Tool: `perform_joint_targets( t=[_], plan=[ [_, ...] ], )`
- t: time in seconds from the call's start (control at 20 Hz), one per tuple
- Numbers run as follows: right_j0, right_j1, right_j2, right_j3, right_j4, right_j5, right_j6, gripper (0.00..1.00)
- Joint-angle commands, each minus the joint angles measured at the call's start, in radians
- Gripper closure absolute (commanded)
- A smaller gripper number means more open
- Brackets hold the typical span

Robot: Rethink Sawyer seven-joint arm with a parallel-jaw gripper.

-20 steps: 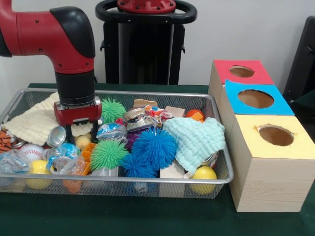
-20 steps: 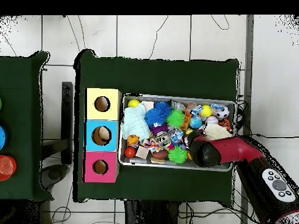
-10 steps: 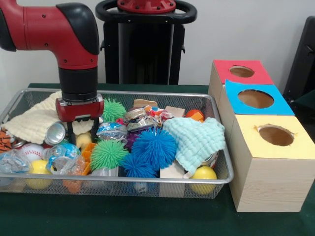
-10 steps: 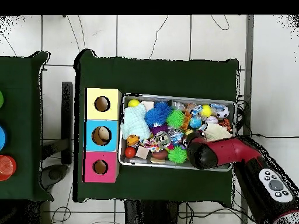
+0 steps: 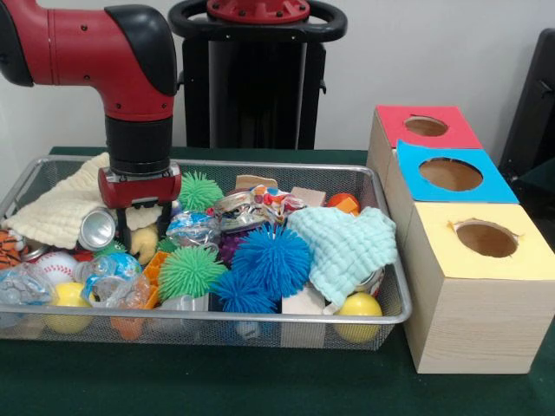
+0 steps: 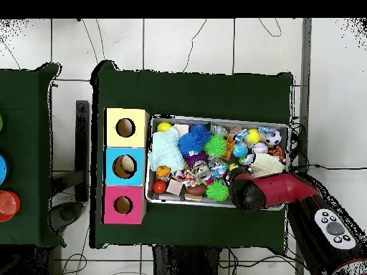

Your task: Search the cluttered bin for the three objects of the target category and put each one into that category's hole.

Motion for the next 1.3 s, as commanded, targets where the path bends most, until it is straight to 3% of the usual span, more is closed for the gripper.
perform_joint_targets(
  t=[0.05, 0.4, 0.45, 1.15, 1.3],
  plan=[
    [0.024, 0.097, -0.084, 0.023, -0.063, 0.006, 0.024, 0.00],
    [0.052, 0.105, -0.113, 0.006, -0.059, -0.020, 0.047, 0.00],
    [0.055, 0.106, -0.118, 0.006, -0.052, -0.029, 0.042, 1.00],
    [0.080, 0.107, -0.156, -0.002, -0.029, -0.028, 0.046, 1.00],
    [0.081, 0.031, -0.136, 0.064, 0.020, -0.004, 0.048, 1.00]
  ],
)
